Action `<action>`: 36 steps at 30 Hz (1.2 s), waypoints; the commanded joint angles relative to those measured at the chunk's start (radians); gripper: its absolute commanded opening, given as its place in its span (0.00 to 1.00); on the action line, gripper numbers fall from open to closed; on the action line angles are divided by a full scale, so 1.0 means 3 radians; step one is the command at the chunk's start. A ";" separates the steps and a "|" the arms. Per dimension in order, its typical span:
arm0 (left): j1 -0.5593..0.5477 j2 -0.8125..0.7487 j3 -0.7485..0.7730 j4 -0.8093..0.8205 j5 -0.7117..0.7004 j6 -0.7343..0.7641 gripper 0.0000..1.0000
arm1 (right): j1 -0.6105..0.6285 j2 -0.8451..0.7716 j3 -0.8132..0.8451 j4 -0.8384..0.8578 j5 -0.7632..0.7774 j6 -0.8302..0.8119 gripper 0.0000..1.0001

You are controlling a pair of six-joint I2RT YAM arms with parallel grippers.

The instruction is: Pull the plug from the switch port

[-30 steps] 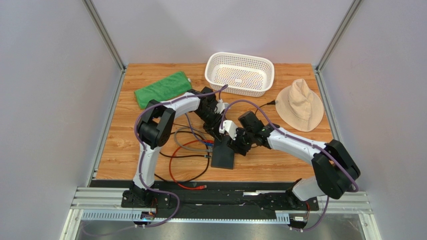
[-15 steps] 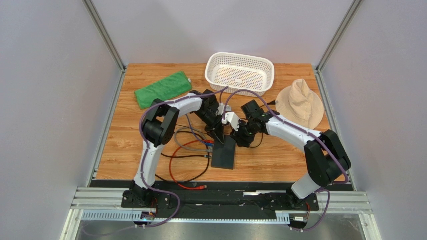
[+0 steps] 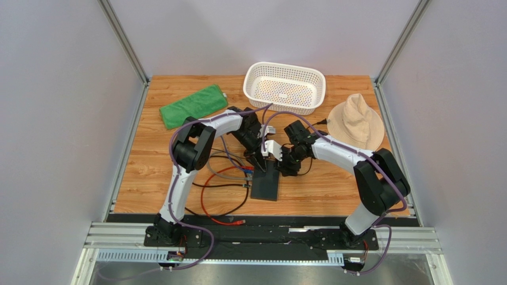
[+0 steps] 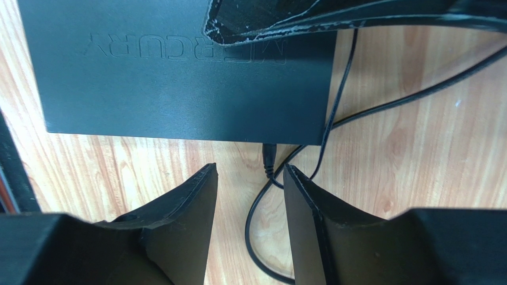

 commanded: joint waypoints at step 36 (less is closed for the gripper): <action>-0.0009 0.0317 -0.0019 0.0191 -0.0776 0.0357 0.36 | 0.0061 0.0395 0.0183 -0.0152 -0.0089 -0.0520 0.00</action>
